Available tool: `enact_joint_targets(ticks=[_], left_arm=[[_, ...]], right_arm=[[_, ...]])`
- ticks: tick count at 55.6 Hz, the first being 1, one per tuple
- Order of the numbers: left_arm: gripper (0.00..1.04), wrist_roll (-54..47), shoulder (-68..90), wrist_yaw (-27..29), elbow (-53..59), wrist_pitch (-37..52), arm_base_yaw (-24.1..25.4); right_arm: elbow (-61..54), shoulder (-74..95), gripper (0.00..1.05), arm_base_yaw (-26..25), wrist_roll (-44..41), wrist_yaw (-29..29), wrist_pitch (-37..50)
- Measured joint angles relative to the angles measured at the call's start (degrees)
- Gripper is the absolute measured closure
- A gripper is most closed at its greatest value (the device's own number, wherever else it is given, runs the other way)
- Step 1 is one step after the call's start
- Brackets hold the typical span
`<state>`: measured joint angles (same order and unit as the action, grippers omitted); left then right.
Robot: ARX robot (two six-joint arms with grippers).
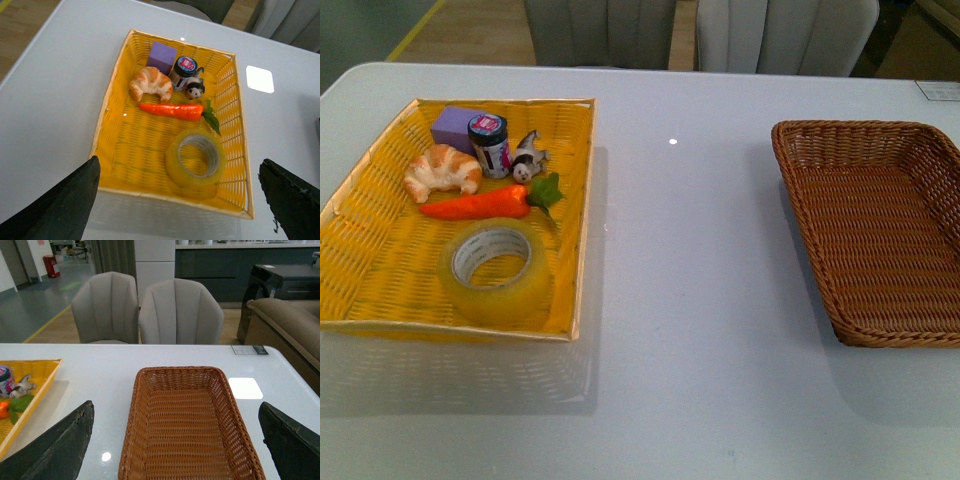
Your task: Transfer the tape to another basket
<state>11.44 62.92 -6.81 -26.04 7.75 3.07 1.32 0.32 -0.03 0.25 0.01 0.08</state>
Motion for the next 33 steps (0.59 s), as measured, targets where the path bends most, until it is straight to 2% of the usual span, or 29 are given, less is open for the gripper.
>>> enact_joint_targets(ticks=[9, 18, 33], left_arm=[[0.09, -2.0, 20.8, -0.8, -7.0, 9.6, 0.0], [0.09, -3.9, 34.6, -0.7, -13.4, 11.8, -1.2], [0.09, -7.0, 48.0, -0.2, -20.0, 12.5, -3.9]], right_arm=[[0.0, 0.0, 0.09, 0.0, 0.0, 0.0, 0.0], [0.0, 0.0, 0.09, 0.0, 0.0, 0.0, 0.0], [0.0, 0.0, 0.09, 0.0, 0.0, 0.0, 0.0]])
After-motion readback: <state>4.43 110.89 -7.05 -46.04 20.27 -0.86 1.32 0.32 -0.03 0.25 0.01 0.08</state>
